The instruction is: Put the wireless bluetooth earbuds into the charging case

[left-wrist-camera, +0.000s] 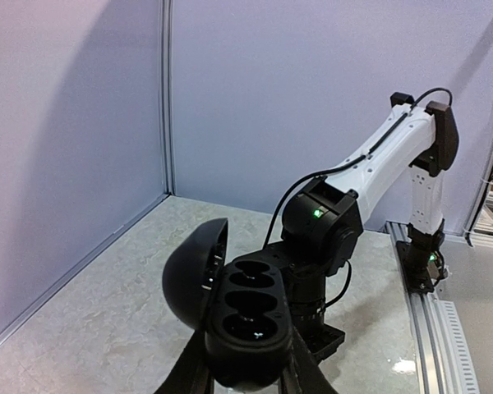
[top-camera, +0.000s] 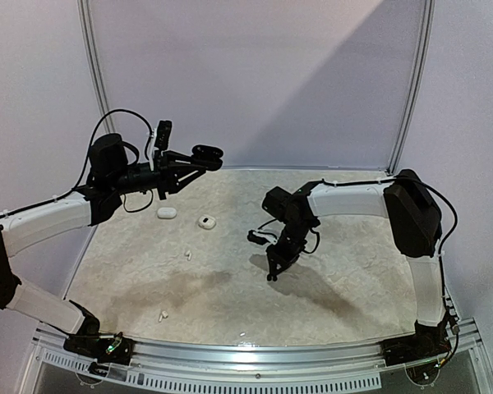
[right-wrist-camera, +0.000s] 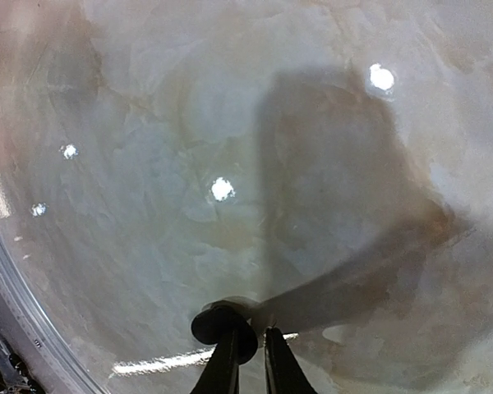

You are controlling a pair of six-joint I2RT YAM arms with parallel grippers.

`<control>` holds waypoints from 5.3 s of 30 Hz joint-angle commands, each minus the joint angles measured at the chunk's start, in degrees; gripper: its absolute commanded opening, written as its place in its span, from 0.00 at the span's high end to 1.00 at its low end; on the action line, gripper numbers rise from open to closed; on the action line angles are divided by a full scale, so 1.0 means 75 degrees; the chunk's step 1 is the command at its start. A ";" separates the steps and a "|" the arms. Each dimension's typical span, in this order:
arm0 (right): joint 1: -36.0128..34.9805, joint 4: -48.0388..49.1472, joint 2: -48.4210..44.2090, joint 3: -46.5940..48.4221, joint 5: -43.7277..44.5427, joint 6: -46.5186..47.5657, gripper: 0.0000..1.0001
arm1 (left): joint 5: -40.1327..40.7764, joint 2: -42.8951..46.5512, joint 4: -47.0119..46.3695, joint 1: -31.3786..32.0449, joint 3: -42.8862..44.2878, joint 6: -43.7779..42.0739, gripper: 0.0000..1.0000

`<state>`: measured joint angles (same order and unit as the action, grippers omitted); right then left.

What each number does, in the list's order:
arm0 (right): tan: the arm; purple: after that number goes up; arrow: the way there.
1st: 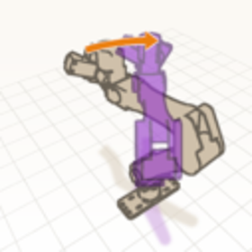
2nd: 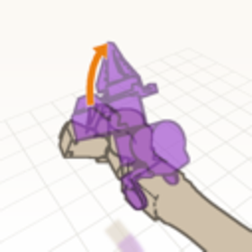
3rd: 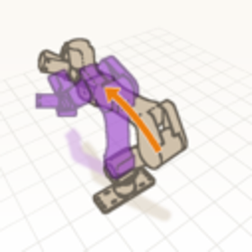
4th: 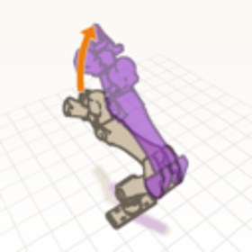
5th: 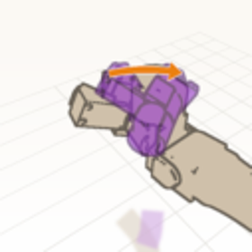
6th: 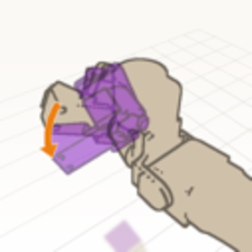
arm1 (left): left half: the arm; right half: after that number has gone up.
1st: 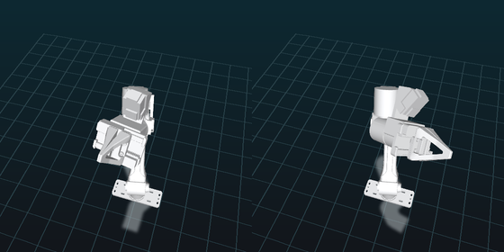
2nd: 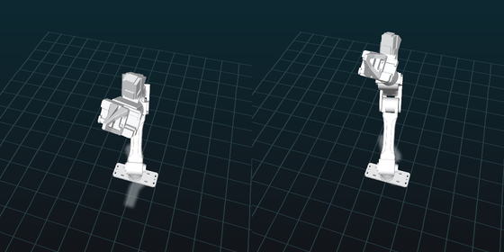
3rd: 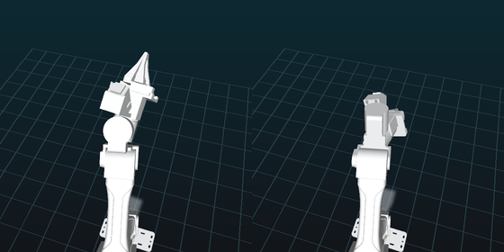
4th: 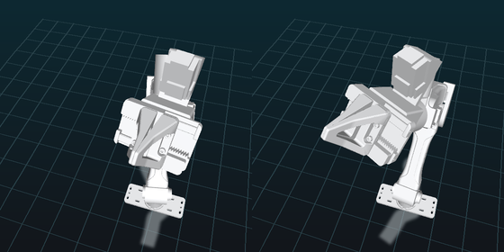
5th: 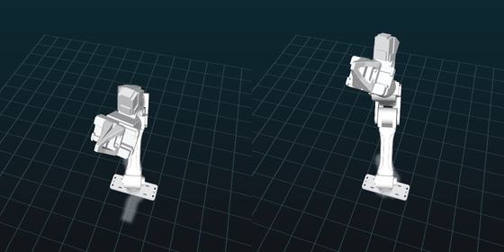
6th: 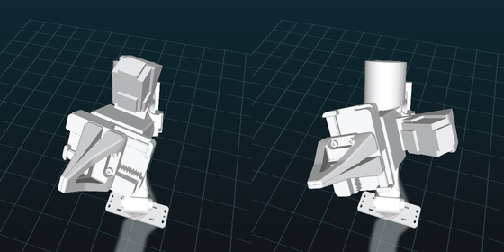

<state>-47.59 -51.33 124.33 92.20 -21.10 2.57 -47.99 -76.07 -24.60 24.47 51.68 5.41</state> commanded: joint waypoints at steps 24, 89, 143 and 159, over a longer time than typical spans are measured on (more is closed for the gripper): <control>-0.0159 0.0134 -0.1477 0.0597 0.0792 -0.0521 1.00 | -0.0410 0.0241 -0.0436 -0.0085 -0.0139 -0.0669 1.00; -0.2016 0.2200 -0.2580 0.3822 0.3228 0.3921 1.00 | -0.1269 0.0024 -0.1818 0.0124 -0.0302 -0.0299 1.00; -0.2584 0.2933 -0.3370 0.3431 0.3552 0.2083 1.00 | 0.0114 0.0333 -0.3298 0.0768 -0.1480 -0.1072 1.00; -0.2439 0.1907 -0.3382 0.3791 0.6552 0.0121 1.00 | 0.0997 0.0455 -0.3554 0.0933 -0.1796 -0.2103 1.00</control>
<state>-66.74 -31.81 100.29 118.74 18.35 10.39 -41.17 -73.25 -49.01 30.39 39.90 -7.49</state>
